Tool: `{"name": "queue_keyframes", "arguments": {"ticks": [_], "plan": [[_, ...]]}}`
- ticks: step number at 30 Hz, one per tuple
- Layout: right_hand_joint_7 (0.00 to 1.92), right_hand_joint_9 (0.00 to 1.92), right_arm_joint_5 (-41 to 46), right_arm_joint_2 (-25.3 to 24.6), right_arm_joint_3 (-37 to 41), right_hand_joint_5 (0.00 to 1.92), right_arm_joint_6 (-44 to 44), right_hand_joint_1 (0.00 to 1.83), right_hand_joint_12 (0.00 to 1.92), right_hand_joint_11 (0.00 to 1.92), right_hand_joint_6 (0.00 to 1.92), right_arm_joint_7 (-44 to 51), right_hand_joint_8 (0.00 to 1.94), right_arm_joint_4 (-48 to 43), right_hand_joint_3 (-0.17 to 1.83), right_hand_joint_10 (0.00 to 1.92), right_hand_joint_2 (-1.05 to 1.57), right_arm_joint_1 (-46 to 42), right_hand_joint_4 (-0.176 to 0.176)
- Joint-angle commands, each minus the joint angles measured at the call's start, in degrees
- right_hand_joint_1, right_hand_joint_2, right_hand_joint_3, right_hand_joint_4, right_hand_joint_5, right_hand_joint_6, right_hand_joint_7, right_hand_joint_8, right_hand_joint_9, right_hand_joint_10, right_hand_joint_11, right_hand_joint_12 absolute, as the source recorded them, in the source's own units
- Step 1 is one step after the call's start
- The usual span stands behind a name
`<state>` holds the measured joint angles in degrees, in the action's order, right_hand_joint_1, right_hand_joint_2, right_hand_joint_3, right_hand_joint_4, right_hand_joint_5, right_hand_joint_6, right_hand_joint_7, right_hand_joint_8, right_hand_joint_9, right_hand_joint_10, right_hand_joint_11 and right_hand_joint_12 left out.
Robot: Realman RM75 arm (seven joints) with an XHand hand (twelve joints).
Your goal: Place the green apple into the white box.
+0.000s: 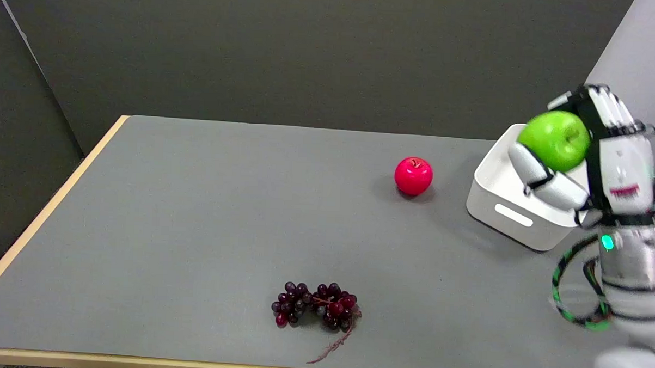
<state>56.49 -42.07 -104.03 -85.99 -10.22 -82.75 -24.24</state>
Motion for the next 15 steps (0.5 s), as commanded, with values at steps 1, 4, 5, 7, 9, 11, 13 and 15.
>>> {"name": "queue_keyframes", "arguments": {"ticks": [1,4,5,7,9,11,13,15], "plan": [[0.25,0.7,8.27,1.6,6.22,0.59,37.4,0.83,1.92,0.34,1.92,-0.38,1.94,21.73,0.88,1.92,1.0,29.49,-0.004],[0.25,0.7,10.45,1.52,3.08,0.59,41.29,0.83,1.92,0.33,1.92,-0.38,1.94,27.39,0.88,1.92,1.0,33.93,-0.004],[0.25,0.7,11.88,1.43,2.03,0.59,42.46,0.83,1.92,0.33,1.92,-0.38,1.94,29.84,0.88,1.92,1.0,35.29,-0.004],[0.25,0.7,13.65,1.28,0.06,0.59,43.42,0.83,1.92,0.32,1.92,-0.37,1.94,32.63,0.88,1.92,1.0,36.61,-0.004],[0.25,0.7,15.32,0.94,-1.61,0.59,44.32,0.83,1.92,0.32,1.92,-0.29,1.94,35.06,0.88,1.92,1.0,37.33,-0.004],[0.24,0.7,15.84,0.13,-2.29,0.59,45.2,0.83,1.92,0.32,1.92,-0.04,1.94,36.81,0.88,1.92,1.0,37.47,-0.004],[0.24,0.7,15.91,-0.97,-2.12,0.59,46.21,0.83,1.92,0.32,1.92,0.1,1.94,38.5,0.88,1.92,1.0,36.89,-0.004],[0.24,0.7,16.49,-1.52,-2.21,0.59,46.67,0.83,1.92,0.32,1.92,0.1,1.94,39.05,0.88,1.92,1.0,35.85,-0.004]]}}
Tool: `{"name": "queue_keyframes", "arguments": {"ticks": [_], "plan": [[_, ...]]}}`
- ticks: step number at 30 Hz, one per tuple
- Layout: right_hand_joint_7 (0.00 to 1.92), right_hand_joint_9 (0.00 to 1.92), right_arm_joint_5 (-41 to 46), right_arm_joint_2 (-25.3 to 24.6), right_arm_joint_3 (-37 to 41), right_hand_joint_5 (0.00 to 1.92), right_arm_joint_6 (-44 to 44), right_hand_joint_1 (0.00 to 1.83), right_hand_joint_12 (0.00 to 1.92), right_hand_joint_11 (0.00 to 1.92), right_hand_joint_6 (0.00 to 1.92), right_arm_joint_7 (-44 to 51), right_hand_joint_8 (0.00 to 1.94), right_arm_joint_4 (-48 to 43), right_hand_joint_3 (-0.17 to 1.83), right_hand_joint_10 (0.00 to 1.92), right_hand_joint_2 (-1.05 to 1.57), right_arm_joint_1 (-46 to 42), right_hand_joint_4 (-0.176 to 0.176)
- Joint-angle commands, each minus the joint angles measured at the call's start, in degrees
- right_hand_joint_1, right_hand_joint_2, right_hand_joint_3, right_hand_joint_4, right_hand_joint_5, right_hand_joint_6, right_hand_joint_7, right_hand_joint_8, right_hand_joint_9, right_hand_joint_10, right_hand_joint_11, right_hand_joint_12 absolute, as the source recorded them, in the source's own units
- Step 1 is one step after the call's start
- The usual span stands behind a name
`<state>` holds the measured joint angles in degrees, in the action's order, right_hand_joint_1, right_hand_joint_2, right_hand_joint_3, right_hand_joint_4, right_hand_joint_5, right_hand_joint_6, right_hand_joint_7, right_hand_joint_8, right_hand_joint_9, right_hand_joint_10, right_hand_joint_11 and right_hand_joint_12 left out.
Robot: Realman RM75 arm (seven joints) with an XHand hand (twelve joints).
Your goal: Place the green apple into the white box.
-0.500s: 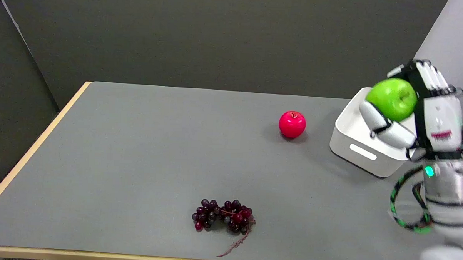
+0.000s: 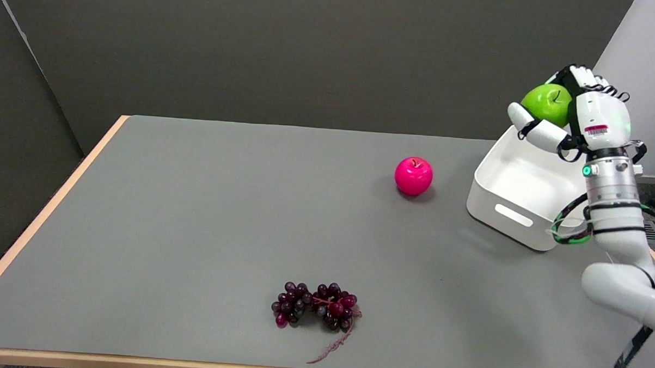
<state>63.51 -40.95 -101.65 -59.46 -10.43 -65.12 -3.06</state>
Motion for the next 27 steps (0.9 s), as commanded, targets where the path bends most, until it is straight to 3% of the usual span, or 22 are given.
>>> {"name": "queue_keyframes", "arguments": {"ticks": [1,7,17,19,21,23,25,26,27], "plan": [[0.24,0.7,10.1,-2.88,-4.6,0.59,20.14,0.83,1.92,0.32,1.92,0.32,1.94,21.74,0.88,1.92,1.0,13.87,-0.004],[0.25,0.71,10.82,-4.0,-4.15,0.59,19.4,0.84,1.92,0.34,1.92,0.32,1.94,21.31,0.89,1.92,1.0,9.94,-0.004],[0.29,0.73,8.3,-2.94,-3.94,0.61,12.54,0.84,1.92,0.35,1.92,-0.16,1.94,11.93,0.92,1.92,0.97,4.85,-0.005],[0.06,0.43,7.14,-2.63,-3.94,0.62,12.13,0.87,1.92,0.0,1.89,0.0,1.94,10.25,0.91,1.92,0.97,4.47,-0.027],[0.0,0.1,6.87,-2.47,-3.93,0.57,11.82,0.85,1.92,0.0,1.76,-0.04,1.92,8.8,0.8,1.92,1.0,4.3,-0.084],[0.0,0.0,5.68,-2.39,-3.78,0.48,11.59,0.68,1.92,0.0,1.06,-0.16,1.73,7.63,0.86,1.92,0.77,4.15,-0.154],[0.12,0.0,4.82,-2.31,-3.79,0.38,11.27,0.61,1.92,0.0,0.82,-0.16,1.36,7.01,0.89,1.77,0.78,4.15,-0.102],[0.14,0.02,4.51,-2.31,-3.86,0.31,11.19,0.53,1.65,0.0,0.69,-0.16,0.99,6.45,0.93,1.35,0.74,4.15,-0.07],[0.15,0.06,4.51,-2.22,-3.87,0.23,11.11,0.45,1.27,0.0,0.55,-0.16,0.56,6.1,0.99,0.78,0.7,4.07,-0.035]]}}
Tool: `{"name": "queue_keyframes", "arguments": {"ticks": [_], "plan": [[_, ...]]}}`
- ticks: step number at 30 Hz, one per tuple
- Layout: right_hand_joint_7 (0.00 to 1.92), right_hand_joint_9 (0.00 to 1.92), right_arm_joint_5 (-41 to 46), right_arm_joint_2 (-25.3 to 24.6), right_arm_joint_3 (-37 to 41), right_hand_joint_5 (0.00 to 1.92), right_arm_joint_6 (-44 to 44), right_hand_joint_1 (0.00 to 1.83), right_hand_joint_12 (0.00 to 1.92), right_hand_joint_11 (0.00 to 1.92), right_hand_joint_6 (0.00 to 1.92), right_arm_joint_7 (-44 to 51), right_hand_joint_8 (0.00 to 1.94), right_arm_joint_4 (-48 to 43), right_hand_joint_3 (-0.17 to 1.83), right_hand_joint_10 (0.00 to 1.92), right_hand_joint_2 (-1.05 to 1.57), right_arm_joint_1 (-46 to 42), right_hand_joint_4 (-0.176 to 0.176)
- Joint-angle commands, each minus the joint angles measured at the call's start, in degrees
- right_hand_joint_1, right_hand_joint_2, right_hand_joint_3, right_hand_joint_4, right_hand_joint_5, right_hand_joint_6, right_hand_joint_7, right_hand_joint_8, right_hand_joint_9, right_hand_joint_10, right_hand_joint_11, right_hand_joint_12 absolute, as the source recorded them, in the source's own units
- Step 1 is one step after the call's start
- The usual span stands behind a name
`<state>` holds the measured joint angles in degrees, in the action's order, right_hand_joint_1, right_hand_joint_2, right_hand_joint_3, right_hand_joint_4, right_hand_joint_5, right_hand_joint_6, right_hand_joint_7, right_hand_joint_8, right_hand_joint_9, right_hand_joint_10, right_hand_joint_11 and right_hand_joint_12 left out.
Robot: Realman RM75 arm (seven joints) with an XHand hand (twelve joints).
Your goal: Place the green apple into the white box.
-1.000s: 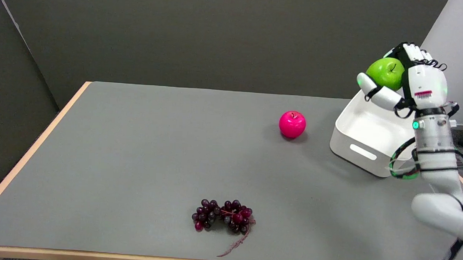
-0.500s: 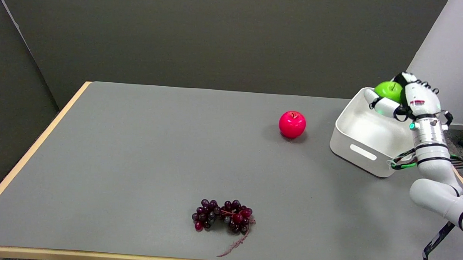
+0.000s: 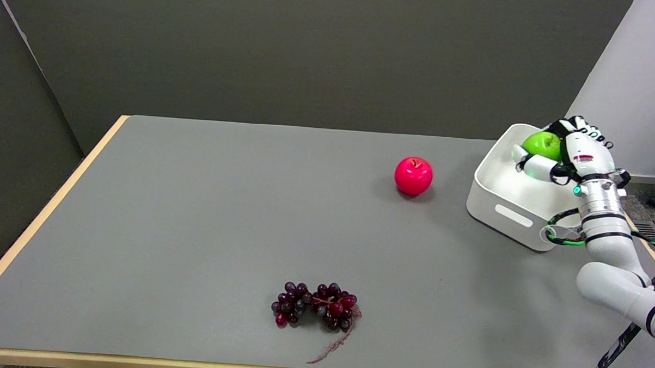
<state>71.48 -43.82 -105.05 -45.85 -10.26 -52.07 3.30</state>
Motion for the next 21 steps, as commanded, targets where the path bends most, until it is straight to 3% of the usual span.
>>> {"name": "queue_keyframes", "arguments": {"ticks": [1,3,4,5,7,10,15,21], "plan": [[0.15,0.06,-3.47,0.73,-0.54,0.21,-2.58,0.41,1.12,0.0,0.5,-0.33,0.41,-7.41,0.96,0.62,0.71,-2.29,-0.02],[0.13,0.04,-3.8,0.8,-0.54,0.18,-2.75,0.42,0.92,0.0,0.46,-0.33,0.26,-7.88,0.9,0.44,0.71,-2.38,0.003],[0.1,0.03,-4.02,0.81,-0.54,0.12,-3.08,0.53,0.72,0.0,0.47,-0.33,0.08,-8.23,0.97,0.17,0.63,-2.63,0.027],[0.06,0.02,-4.02,0.88,-0.52,0.09,-3.31,0.54,0.56,0.0,0.45,-0.33,0.0,-8.61,0.96,0.03,0.61,-2.87,0.039],[0.0,0.0,-4.02,0.96,-0.45,0.12,-3.78,0.37,0.34,0.0,0.31,-0.33,0.0,-9.16,0.82,0.0,0.71,-3.34,0.044],[0.0,0.0,-4.02,0.96,-0.06,0.07,-5.17,0.44,0.0,0.0,0.28,-0.5,0.0,-10.8,0.76,0.0,0.68,-4.47,0.053],[0.0,0.0,-4.66,1.76,0.18,0.03,-12.45,0.46,0.0,0.0,0.25,-1.21,0.0,-17.35,0.79,0.0,0.65,-7.95,0.049],[0.0,0.0,-13.12,1.21,1.3,0.03,-24.21,0.45,0.0,0.0,0.26,4.52,0.0,-32.76,0.8,0.0,0.65,-17.86,0.047]]}}
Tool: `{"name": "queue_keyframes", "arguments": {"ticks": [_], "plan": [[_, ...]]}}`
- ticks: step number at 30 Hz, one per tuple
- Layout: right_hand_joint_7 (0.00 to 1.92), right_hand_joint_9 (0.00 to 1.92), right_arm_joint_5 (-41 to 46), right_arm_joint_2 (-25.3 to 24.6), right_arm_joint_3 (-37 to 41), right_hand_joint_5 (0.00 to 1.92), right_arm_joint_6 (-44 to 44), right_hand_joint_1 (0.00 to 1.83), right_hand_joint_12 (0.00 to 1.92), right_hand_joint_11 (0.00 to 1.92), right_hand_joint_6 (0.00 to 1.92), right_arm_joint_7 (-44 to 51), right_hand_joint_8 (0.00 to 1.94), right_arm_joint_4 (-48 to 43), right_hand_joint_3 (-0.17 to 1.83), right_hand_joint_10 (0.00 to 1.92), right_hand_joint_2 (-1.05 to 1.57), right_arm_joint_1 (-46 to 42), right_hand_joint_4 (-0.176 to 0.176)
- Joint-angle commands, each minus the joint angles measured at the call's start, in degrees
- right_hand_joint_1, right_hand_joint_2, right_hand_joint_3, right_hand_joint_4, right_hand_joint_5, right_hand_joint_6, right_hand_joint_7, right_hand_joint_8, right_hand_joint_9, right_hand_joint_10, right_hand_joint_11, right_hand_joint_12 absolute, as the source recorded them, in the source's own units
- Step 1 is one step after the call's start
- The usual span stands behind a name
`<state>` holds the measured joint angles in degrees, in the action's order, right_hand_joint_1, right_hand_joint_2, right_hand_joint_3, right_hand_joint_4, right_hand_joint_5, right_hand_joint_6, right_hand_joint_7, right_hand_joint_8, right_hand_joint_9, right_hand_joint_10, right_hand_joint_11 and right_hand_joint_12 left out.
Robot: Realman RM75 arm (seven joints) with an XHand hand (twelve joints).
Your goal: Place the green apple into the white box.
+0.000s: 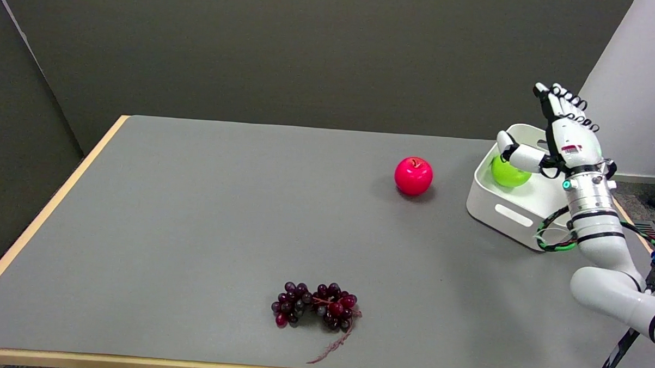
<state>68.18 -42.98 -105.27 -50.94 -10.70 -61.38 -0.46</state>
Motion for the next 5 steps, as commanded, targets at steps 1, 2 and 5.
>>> {"name": "queue_keyframes", "arguments": {"ticks": [1,2,5], "plan": [[0.0,0.0,-11.21,-0.01,1.52,0.04,-20.01,0.45,0.0,0.0,0.26,6.62,0.0,-25.06,0.79,0.0,0.66,-15.29,0.046],[0.0,0.0,-13.91,-0.88,1.43,0.05,-21.03,0.44,0.0,0.0,0.27,9.63,0.0,-27.33,0.78,0.0,0.67,-17.3,0.048],[0.0,0.0,-19.14,-2.53,1.25,0.08,-21.55,0.42,0.0,0.0,0.28,14.42,0.0,-32.55,0.77,0.0,0.68,-21.18,0.047]]}}
